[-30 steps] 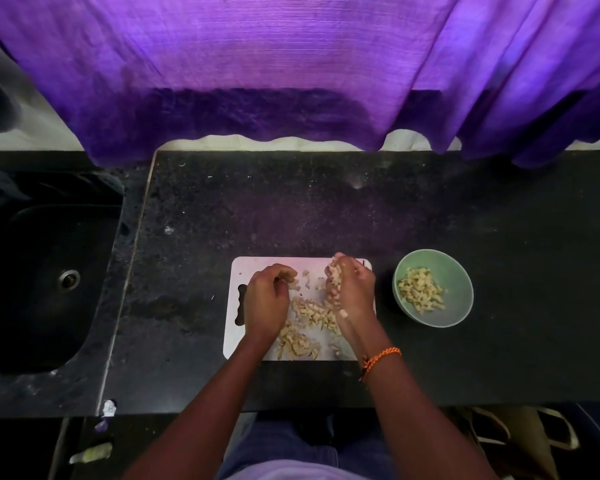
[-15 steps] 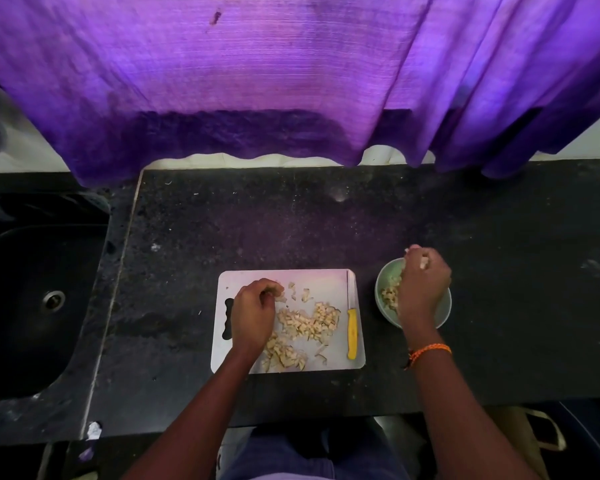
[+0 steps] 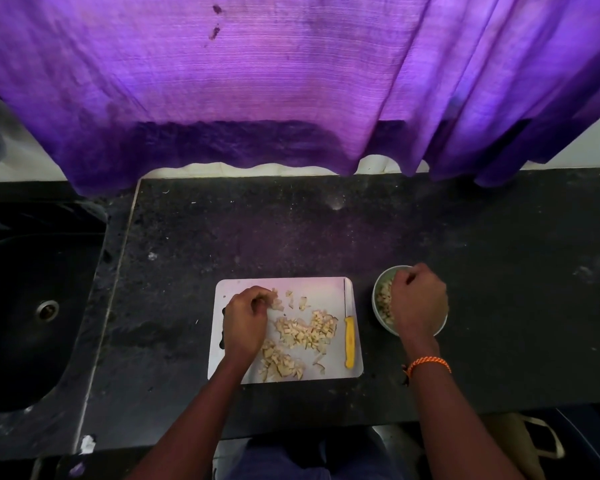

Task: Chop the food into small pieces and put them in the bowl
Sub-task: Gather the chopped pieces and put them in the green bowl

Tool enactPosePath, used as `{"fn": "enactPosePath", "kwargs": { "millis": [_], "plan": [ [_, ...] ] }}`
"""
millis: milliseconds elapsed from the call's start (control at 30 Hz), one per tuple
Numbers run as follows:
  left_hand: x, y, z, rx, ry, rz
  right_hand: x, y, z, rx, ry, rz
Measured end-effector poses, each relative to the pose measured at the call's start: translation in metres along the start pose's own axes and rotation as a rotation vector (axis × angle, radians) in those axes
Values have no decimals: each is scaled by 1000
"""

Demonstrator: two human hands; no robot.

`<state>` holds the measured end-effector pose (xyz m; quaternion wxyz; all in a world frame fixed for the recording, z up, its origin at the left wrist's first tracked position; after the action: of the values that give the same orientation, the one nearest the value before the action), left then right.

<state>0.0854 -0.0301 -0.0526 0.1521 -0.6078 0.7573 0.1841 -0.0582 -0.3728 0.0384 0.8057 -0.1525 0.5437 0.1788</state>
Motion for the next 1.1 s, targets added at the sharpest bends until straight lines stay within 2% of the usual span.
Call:
{"fn": "enactPosePath", "kwargs": {
  "millis": [200,367,467,667,900,1100],
  "plan": [
    [-1,-3,4,-17,4,-9,-2,23,32,18,-263,46],
    [4,-5,4,-13,30,7,24,77,95,-174,-414,147],
    [6,-4,-3,0,60,23,57,107,121,-305,-342,221],
    [1,-5,-6,-6,76,2,98,135,134,-403,-86,307],
    [-10,-9,3,-15,112,-1,113,160,153,-700,17,390],
    [-12,-8,7,-18,108,-16,113,181,150,-788,107,473]
  ]
}}
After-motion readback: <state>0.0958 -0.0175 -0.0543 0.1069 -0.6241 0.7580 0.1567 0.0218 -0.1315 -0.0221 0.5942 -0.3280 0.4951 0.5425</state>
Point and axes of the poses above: each hand's wrist, its own y-axis away from the middle knuckle, its own x-axis out of the palm, z = x × y, the point moved 9 cm from there along -y, towards the middle knuckle, and after that the axes turned 8 degrees about y, right-handed, at the moved point
